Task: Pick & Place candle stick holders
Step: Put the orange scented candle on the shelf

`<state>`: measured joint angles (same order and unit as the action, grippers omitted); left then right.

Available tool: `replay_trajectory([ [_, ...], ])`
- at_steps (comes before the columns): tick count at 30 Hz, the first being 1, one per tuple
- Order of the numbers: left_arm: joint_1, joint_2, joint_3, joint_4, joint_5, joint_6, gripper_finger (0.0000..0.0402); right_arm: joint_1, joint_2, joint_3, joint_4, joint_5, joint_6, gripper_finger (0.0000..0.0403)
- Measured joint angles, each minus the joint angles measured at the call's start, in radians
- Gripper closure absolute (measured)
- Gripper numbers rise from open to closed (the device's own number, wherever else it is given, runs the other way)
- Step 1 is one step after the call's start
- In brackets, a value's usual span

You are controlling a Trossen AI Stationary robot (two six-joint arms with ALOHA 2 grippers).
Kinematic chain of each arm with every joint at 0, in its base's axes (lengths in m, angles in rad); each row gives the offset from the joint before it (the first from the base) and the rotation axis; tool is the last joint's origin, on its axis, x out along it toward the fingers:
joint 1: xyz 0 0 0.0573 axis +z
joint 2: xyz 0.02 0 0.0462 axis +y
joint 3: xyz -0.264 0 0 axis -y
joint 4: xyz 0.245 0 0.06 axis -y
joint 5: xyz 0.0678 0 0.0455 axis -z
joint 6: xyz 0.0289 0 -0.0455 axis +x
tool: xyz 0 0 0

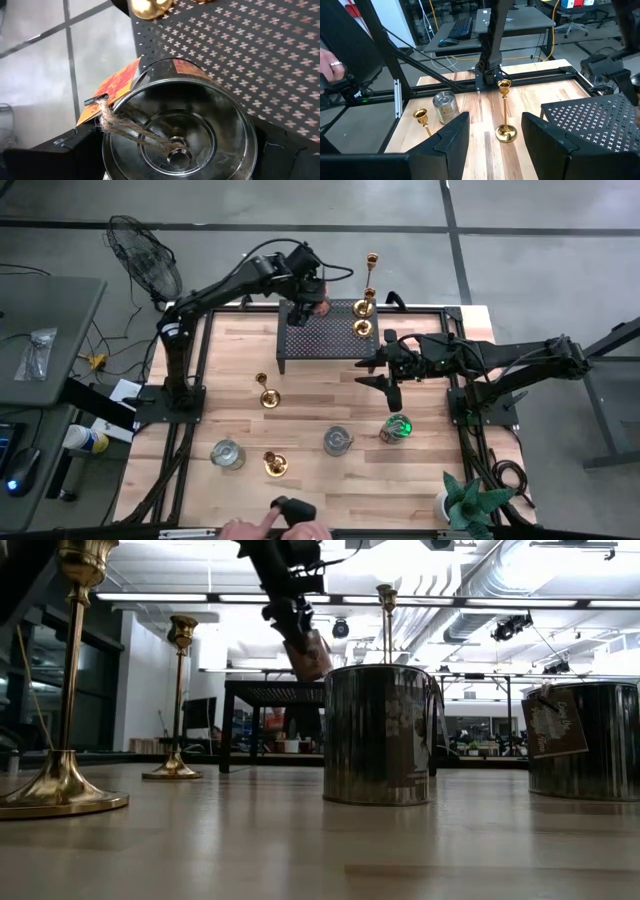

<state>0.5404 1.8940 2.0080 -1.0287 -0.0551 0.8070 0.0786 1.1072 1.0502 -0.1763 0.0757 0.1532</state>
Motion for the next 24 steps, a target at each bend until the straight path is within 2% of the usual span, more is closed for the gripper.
replay_trajectory([
  [24, 0.002, 0.046, -0.004, 0.019, -0.007, -0.034, 0.0050, 0.000, 0.000, 0.000, 0.000, 0.000, 0.000, 0.0229],
])
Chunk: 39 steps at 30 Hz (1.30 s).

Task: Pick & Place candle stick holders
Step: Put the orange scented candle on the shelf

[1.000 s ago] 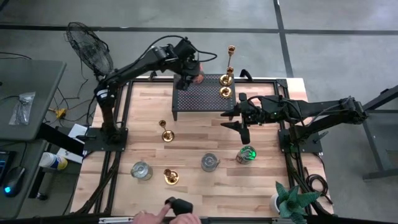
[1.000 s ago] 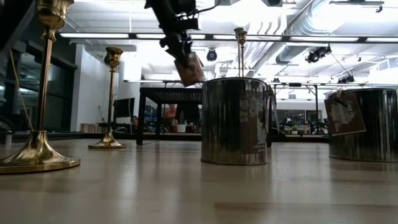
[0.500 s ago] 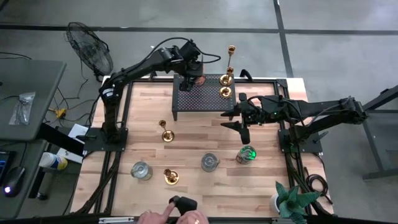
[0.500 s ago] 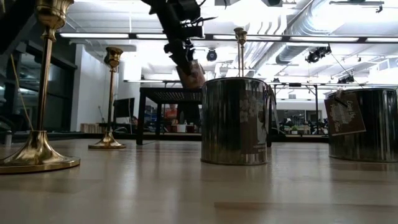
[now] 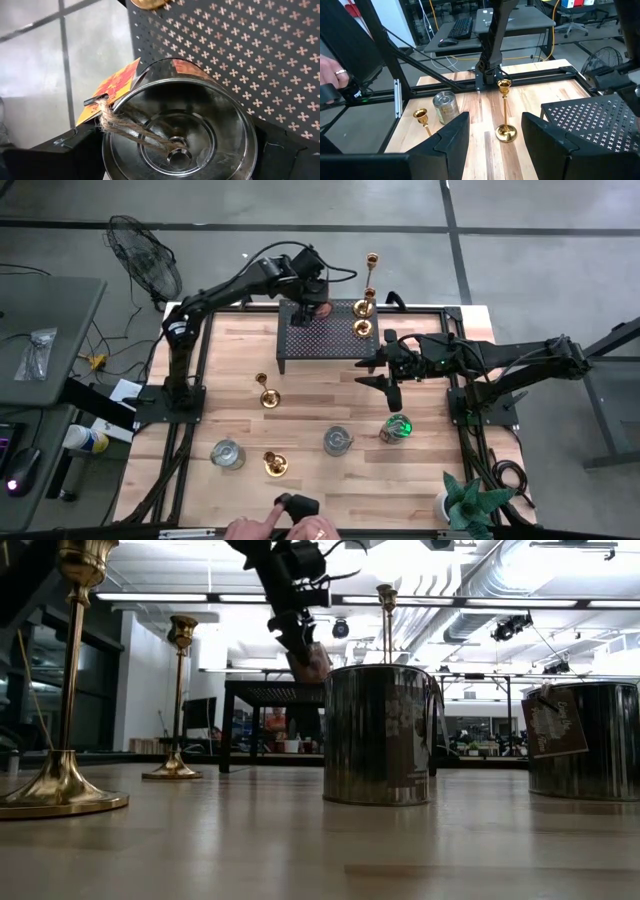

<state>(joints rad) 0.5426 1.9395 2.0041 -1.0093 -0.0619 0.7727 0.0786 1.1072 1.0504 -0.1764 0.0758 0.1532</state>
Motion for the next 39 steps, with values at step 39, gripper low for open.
replay_trajectory([
  [39, -0.008, 0.011, 0.000, 0.018, 0.027, -0.055, 0.0013, 0.000, 0.000, 0.000, 0.000, 0.000, 0.000, 0.0229],
])
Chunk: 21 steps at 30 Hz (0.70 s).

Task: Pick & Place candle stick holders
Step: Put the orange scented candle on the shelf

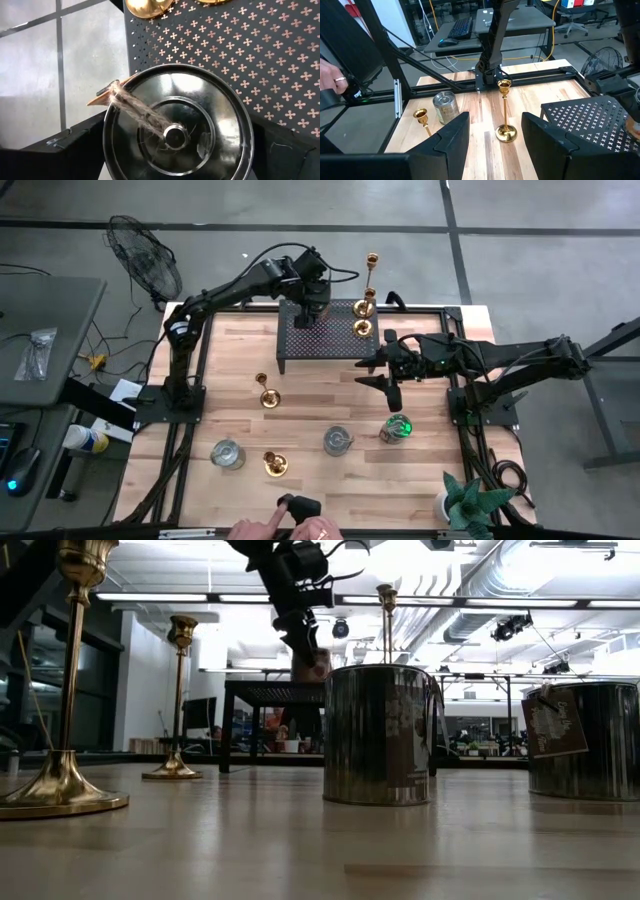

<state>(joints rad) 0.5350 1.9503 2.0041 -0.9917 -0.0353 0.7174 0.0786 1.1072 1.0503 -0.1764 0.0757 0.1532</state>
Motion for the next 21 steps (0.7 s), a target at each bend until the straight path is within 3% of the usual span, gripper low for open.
replay_trajectory([
  [21, -0.014, 0.013, -0.001, 0.069, -0.024, -0.008, 0.0011, 0.000, 0.000, 0.000, 0.000, 0.000, 0.000, 0.0229],
])
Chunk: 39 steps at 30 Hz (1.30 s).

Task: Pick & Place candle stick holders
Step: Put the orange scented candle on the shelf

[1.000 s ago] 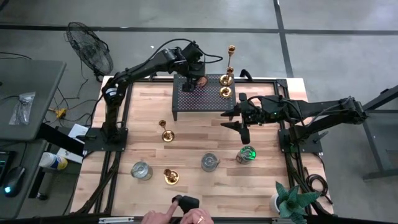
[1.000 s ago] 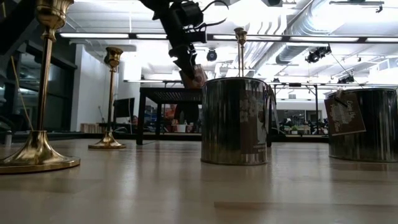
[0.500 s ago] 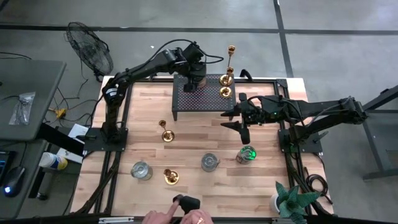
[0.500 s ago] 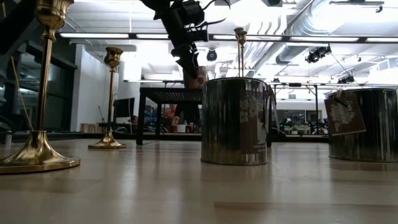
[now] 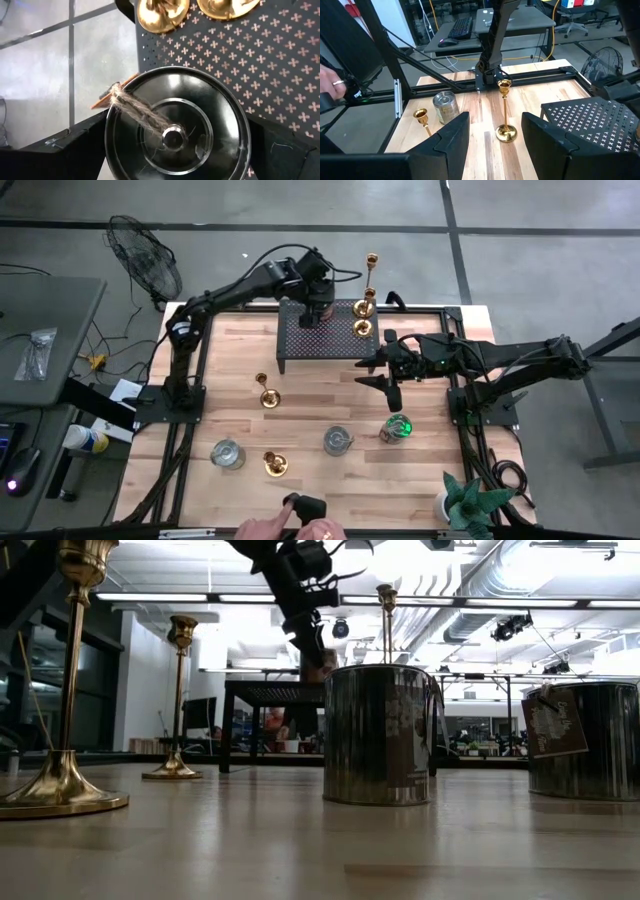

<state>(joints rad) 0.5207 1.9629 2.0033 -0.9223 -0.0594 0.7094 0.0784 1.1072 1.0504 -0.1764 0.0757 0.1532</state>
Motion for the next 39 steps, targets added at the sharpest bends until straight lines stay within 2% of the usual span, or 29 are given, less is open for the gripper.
replay_trajectory([
  [19, -0.004, 0.000, 0.000, 0.009, -0.007, -0.046, 0.0011, 0.000, 0.000, 0.000, 0.000, 0.000, 0.000, 0.0229],
  [23, -0.004, 0.000, 0.000, 0.009, 0.017, -0.065, 0.0011, 0.000, 0.000, 0.000, 0.000, 0.000, 0.000, 0.0229],
  [28, -0.005, 0.000, 0.000, 0.024, -0.012, -0.188, 0.0011, 0.000, 0.000, 0.000, 0.000, 0.000, 0.000, 0.0229],
  [33, -0.003, 0.000, 0.000, 0.038, -0.040, -0.214, 0.0011, 0.000, 0.000, 0.000, 0.000, 0.000, 0.000, 0.0229],
  [39, -0.004, 0.000, 0.000, 0.034, 0.036, -0.242, 0.0011, 0.000, 0.000, 0.000, 0.000, 0.000, 0.000, 0.0229],
])
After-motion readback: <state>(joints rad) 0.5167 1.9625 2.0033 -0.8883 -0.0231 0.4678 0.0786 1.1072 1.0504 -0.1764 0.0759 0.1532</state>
